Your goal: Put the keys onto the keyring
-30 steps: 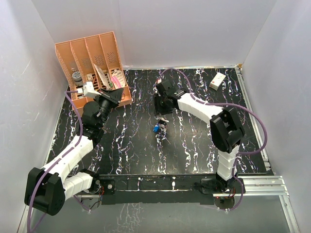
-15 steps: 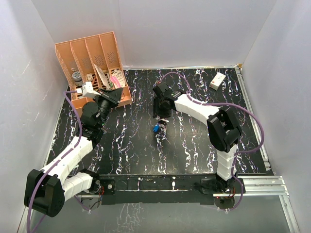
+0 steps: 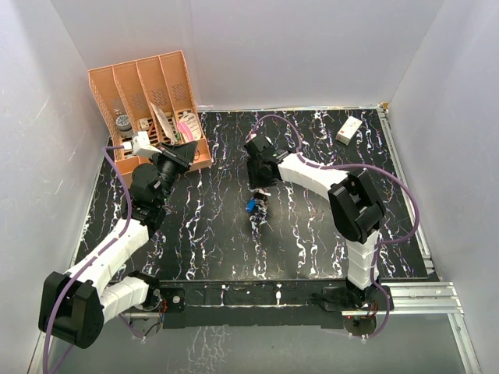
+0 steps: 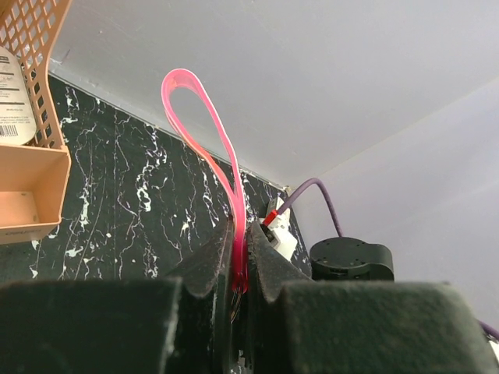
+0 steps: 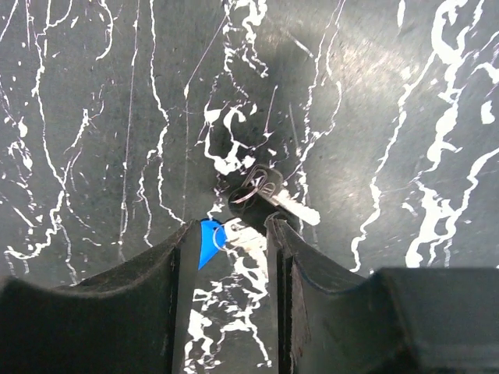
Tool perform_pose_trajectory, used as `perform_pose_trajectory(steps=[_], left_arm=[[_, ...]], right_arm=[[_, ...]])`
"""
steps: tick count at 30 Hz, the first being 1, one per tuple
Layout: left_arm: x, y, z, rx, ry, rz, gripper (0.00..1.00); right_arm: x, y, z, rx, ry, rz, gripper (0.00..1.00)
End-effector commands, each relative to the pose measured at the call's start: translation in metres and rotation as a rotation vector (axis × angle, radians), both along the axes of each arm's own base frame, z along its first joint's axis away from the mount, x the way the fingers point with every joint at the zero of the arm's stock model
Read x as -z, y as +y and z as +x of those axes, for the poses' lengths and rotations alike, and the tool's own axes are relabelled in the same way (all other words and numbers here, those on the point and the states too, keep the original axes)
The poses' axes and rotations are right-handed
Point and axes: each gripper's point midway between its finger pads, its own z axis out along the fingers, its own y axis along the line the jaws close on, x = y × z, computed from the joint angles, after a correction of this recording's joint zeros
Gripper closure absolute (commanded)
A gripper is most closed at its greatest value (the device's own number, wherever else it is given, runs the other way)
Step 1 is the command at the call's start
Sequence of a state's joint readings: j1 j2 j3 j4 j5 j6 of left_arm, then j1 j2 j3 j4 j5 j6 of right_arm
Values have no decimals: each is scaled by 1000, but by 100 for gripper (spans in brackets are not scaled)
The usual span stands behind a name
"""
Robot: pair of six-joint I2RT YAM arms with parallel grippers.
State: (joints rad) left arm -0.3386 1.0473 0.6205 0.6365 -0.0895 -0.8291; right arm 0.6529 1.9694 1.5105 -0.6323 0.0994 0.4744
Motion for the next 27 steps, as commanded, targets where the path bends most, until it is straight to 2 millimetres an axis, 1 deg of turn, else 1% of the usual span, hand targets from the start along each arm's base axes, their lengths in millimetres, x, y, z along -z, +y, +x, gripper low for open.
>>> perform_pose_trajectory(steps=[1, 3, 7, 11, 15, 18, 22, 27], left_arm=[[-18, 3, -5, -1, -55, 1, 100], [-16, 3, -5, -4, -51, 2, 100], [-17, 3, -5, -4, -52, 2, 100], [-16, 4, -6, -7, -51, 4, 100], [-15, 4, -6, -6, -50, 3, 100], [-16, 4, -7, -4, -51, 2, 100], [-18, 5, -8, -6, -56, 5, 100], [-19, 6, -10, -8, -61, 8, 100]], right_arm=[[-46, -5, 27, -66, -214, -14, 61], [-43, -1, 25, -73, -191, -1, 60], [-29, 9, 16, -36, -72, 30, 59], [-20, 16, 5, 80, 25, 100, 58], [-17, 22, 2, 182, 60, 167, 58], [-14, 19, 3, 260, 70, 178, 57], [-10, 21, 3, 292, 75, 207, 55], [6, 20, -3, 303, 116, 193, 55]])
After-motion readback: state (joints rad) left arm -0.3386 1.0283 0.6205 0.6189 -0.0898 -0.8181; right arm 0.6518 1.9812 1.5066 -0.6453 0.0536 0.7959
